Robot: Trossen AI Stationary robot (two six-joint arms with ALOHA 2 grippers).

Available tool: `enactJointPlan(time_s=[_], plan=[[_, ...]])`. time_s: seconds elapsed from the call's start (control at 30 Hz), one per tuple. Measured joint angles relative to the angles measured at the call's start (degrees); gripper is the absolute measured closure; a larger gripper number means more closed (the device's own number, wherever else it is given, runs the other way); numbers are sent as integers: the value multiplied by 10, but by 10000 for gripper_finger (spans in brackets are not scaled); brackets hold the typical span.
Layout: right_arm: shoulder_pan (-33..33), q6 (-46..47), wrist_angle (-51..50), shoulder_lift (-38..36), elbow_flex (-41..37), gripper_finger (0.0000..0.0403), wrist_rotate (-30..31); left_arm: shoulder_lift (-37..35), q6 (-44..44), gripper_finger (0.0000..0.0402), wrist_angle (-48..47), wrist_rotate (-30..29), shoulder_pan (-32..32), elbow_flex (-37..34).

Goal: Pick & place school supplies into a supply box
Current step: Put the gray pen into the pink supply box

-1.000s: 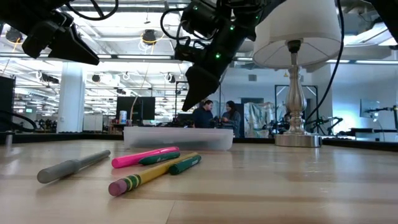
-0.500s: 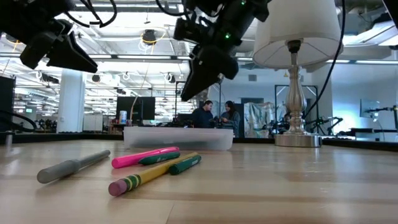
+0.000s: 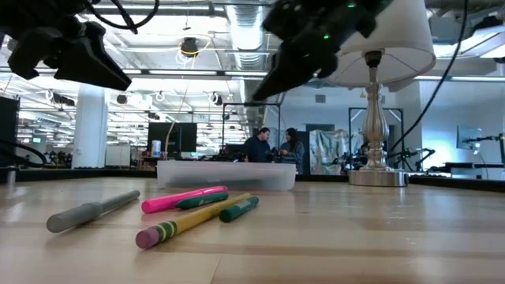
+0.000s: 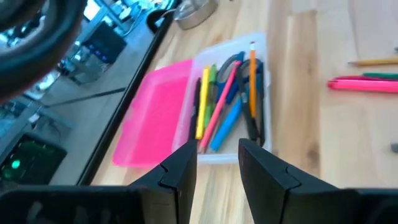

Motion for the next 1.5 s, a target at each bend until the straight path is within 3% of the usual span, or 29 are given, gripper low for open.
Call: enactJointPlan(time_s=[0.17,0.3,0.47,0.6,0.87,1.23,1.5], plan=[[15,-4,106,-83,-110,348,-24,33,78,288,69,15,0,0],[38,-4,185,-148,-192,348,-32,69,178,288,166,69,1,0],[73,-4,246,-214,-271,348,-38,117,299,288,296,241,8,0],[97,-11,271,-249,-315,348,-39,146,338,288,360,377,25,0],[124,-25,284,-289,-336,348,-39,223,319,288,407,531,85,0],[129,-28,298,-281,-336,348,-38,347,349,288,408,654,143,53],[130,-27,294,-281,-336,348,-38,395,361,288,396,736,195,75]])
